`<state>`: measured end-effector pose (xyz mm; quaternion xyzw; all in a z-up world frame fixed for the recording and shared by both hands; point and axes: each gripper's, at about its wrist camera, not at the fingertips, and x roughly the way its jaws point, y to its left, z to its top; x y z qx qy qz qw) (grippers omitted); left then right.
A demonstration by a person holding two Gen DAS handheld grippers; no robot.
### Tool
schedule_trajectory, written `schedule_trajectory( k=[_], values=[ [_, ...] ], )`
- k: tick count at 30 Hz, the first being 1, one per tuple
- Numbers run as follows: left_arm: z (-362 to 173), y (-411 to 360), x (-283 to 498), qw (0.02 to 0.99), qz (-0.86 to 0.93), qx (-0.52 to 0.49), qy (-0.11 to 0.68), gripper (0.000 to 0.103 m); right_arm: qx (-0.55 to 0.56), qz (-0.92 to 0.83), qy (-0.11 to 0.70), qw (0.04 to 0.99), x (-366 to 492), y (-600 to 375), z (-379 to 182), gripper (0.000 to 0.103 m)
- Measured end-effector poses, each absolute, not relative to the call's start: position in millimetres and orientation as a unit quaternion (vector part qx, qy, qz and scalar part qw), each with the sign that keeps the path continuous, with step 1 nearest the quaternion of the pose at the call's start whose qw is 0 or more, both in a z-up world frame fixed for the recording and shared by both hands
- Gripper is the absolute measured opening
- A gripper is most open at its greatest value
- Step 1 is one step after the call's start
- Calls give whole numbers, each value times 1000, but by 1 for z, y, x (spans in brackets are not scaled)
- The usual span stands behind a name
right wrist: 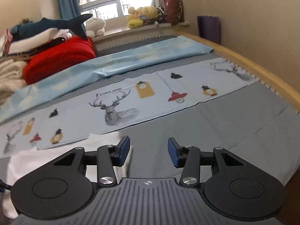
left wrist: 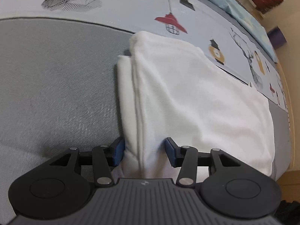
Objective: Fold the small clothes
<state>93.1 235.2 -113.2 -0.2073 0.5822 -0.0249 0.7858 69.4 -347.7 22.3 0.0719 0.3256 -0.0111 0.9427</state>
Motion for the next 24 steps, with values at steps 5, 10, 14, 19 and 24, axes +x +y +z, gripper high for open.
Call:
schedule_trajectory(
  k=[5,10,14,19,24],
  values=[
    [-106,234,89,797,-38,-202,567,16,55,-17,336,940,72,-341,12,47],
    [-87,258,70,810,-20,-215,545,15,77,-25,334,939,61,-336,11,47],
    [-94,290,56,790,2,-250,560,24,95,-21,341,935,67,-329,5,47],
    [-105,308,51,767,16,-290,571,43,68,-2,344,937,68,-315,4,47],
    [-113,295,60,767,12,-277,579,43,72,4,354,932,68,-320,2,47]
  ],
)
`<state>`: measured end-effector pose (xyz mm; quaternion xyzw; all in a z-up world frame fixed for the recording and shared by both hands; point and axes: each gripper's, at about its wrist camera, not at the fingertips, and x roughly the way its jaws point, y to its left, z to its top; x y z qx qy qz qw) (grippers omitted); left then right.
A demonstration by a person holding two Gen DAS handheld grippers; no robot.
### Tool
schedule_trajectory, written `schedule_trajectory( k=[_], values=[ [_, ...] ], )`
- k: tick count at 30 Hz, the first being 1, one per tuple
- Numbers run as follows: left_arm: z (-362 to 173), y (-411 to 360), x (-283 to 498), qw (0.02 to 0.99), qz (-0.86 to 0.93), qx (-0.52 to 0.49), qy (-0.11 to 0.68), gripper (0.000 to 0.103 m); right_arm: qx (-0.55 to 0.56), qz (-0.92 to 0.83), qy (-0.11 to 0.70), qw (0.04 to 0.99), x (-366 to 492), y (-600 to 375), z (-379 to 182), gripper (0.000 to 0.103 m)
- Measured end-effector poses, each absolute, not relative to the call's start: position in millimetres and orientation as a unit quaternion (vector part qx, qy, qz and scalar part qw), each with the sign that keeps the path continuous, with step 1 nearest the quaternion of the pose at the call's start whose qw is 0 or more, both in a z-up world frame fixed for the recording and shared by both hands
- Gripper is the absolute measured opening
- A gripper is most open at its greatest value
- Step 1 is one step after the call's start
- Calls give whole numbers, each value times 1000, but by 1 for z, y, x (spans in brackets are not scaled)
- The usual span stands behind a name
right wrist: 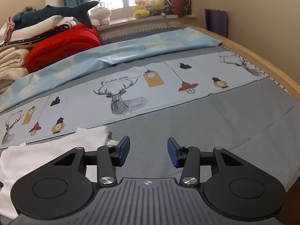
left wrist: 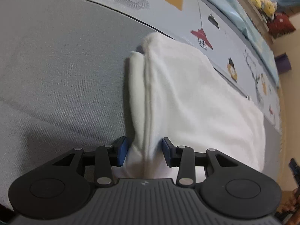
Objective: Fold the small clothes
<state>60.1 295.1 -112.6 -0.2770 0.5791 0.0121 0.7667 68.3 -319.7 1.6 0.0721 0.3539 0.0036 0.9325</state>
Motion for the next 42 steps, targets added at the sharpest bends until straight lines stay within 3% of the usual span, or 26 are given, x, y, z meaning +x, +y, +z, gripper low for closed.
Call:
schedule_trajectory(
  k=[1,3,5,11,14,20,29,32,35,42],
  values=[
    [-113,291,63,771,13,-263,580,41,71,4,357,931,68,-321,1,47],
    [-112,282,67,777,17,-240,582,26,65,4,361,930,69,-323,-1,47],
    [-109,276,70,782,20,-220,583,21,63,4,365,929,70,-325,-3,47],
    [-78,235,67,816,40,-109,566,16,72,-12,381,922,78,-337,-11,47],
    [-50,217,68,835,9,-132,534,15,81,-13,391,917,84,-340,-15,47],
    [-7,148,91,838,-126,-227,481,15,91,-10,403,911,92,-339,-19,47],
    [-11,-10,138,807,-238,-263,472,15,86,-4,407,909,93,-340,-21,47],
    [-15,-46,141,812,-241,-257,465,24,77,-2,406,911,94,-338,-21,47],
    [-20,-46,146,803,-259,-281,457,34,75,1,406,911,95,-335,-21,47],
    [-17,8,147,812,-224,-247,479,35,113,44,423,898,101,-325,-25,47]
  ],
)
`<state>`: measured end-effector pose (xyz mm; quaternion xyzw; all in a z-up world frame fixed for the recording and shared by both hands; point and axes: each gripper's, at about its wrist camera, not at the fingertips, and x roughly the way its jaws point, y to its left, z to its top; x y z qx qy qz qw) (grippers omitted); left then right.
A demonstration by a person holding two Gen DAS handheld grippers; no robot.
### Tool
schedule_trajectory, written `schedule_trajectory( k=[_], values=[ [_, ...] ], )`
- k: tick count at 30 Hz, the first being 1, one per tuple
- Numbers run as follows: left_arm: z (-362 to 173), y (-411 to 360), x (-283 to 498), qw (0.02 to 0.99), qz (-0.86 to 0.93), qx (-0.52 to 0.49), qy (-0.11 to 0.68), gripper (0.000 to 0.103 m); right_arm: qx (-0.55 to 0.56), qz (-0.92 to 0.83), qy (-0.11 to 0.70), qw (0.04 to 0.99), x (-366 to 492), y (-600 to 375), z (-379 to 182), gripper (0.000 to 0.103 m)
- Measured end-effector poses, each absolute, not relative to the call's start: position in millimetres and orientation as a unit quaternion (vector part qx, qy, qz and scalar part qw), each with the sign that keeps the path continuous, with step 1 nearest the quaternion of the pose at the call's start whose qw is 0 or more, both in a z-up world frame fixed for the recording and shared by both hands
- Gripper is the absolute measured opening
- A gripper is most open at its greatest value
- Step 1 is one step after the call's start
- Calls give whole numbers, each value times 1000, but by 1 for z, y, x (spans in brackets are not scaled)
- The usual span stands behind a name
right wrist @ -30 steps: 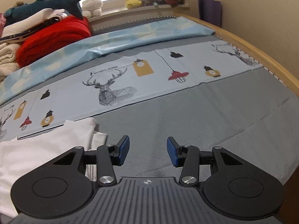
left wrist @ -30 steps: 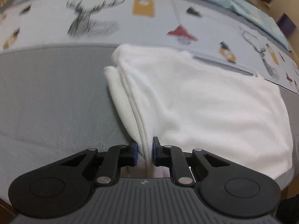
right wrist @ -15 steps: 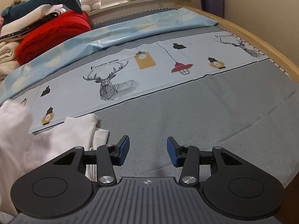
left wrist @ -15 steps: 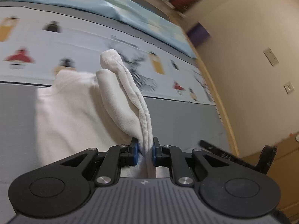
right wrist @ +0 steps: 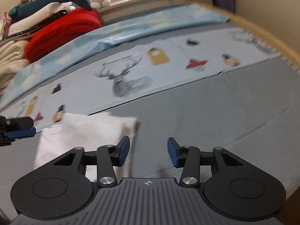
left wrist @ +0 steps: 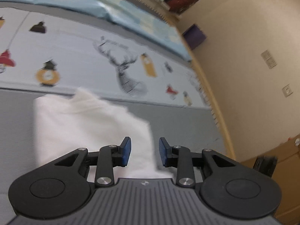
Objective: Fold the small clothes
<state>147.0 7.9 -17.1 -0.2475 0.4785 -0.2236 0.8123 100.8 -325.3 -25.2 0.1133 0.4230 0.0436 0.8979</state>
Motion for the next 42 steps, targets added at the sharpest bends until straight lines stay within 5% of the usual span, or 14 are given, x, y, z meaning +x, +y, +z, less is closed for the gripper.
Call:
schedule_trajectory(
  k=[8,10,11,16,19,22,25,30,33,42],
  values=[
    [-42,22,120,797,-216,-129,550,35,90,116,513,846,111,-276,-51,51],
    [-48,21,117,795,-217,-118,554,35,55,126,521,842,106,-265,-55,36],
    [-49,19,116,793,-219,-117,556,35,56,138,519,842,104,-265,-54,15],
    [-68,-7,106,769,-257,-77,580,35,109,148,465,866,83,-298,-32,12],
    [-100,-31,100,742,-248,7,623,34,79,112,511,848,81,-306,-49,12],
    [-112,-43,95,732,-252,52,631,34,36,112,574,811,82,-296,-76,14],
    [-104,-36,99,741,-251,38,622,34,26,105,553,826,85,-291,-68,17],
    [-91,-21,102,758,-250,29,602,35,120,54,463,877,101,-310,-41,43],
    [-88,-20,101,759,-248,30,601,35,137,33,461,876,116,-312,-45,50],
    [-76,-21,98,763,-247,31,596,35,140,11,510,849,165,-285,-78,55]
  ],
)
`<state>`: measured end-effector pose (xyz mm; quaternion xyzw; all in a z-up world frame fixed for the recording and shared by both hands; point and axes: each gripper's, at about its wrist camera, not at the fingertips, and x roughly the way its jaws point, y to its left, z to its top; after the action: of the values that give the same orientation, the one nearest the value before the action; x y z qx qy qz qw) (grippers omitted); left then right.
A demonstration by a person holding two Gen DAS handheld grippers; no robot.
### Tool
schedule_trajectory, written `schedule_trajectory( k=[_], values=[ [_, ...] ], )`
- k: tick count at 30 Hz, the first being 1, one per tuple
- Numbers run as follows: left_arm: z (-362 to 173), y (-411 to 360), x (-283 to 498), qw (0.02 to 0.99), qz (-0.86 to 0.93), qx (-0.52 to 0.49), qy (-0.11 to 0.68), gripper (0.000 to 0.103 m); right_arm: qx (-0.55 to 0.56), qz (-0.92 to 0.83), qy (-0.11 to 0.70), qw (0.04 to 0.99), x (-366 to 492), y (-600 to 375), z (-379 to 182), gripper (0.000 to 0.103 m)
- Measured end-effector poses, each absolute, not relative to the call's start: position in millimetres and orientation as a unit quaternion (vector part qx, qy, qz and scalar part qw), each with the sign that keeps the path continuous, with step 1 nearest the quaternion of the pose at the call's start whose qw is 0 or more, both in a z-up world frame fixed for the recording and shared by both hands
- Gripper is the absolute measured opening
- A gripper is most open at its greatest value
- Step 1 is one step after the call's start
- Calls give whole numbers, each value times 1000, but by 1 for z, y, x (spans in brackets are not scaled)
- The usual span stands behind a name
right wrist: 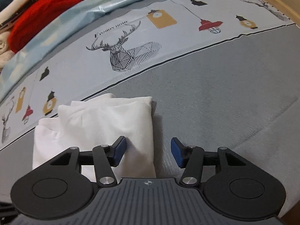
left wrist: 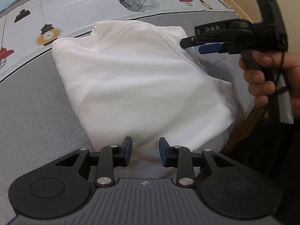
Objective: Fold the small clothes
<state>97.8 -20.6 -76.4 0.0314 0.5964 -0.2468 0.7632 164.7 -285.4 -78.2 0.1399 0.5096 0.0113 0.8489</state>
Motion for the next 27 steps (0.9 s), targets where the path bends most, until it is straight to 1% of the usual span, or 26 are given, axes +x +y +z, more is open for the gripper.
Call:
schedule_trajectory(
  k=[2,4,5,8,10,13,16,17,18,19,20,21,22,24,26,27],
  values=[
    [-75,-21,98,764,-246,29,596,35,144,8,512,847,172,-284,-83,53],
    [-75,-21,98,764,-245,29,597,35,152,20,506,849,175,-283,-84,16],
    [-75,-21,98,764,-244,30,597,35,153,24,494,855,175,-282,-81,2],
    [-74,-21,99,765,-245,26,594,35,154,8,424,893,167,-286,-60,2],
    [-73,-18,99,765,-244,20,595,35,145,-14,429,891,167,-288,-63,2],
    [-73,-13,99,767,-235,13,597,35,114,-49,466,876,167,-288,-75,5],
    [-70,-8,99,772,-230,7,593,35,88,-42,440,893,156,-290,-65,8],
    [-68,-6,100,774,-227,5,591,36,89,-30,432,897,151,-291,-60,15],
    [-67,-4,102,778,-220,-1,588,39,98,-9,428,898,144,-293,-56,27],
    [-66,0,104,782,-210,-8,586,41,108,15,430,896,137,-296,-55,34],
    [-65,2,106,787,-198,-15,584,43,117,43,438,890,131,-297,-55,49],
    [-64,6,110,791,-183,-24,583,43,120,67,451,882,128,-298,-56,59],
    [-65,8,113,794,-171,-32,583,44,115,86,470,871,124,-297,-60,61],
    [-67,15,119,800,-138,-55,582,56,87,97,500,856,121,-295,-69,61],
    [-70,21,125,804,-108,-80,580,62,63,96,517,848,118,-295,-76,61],
    [-74,25,127,803,-92,-94,581,63,63,94,520,847,118,-296,-78,63]
  ],
)
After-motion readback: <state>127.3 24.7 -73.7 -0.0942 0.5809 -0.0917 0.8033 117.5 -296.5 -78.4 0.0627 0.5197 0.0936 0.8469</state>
